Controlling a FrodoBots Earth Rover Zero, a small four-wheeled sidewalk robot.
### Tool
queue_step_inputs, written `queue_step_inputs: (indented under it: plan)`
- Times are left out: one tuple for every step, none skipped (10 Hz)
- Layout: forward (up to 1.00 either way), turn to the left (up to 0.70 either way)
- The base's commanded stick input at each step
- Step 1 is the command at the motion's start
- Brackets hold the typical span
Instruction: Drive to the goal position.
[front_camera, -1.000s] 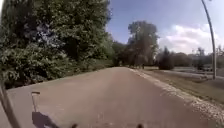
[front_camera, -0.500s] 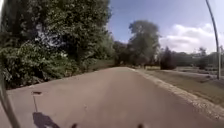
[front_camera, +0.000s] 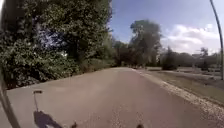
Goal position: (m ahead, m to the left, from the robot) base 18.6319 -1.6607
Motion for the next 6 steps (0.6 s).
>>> queue_step_inputs:
  plan:
    - [0.0, 0.0]
    - [0.0, 0.0]
    - [0.0, 0.0]
    - [0.0, 0.0]
    - [0.34, 0.0]
    - [0.7, 0.0]
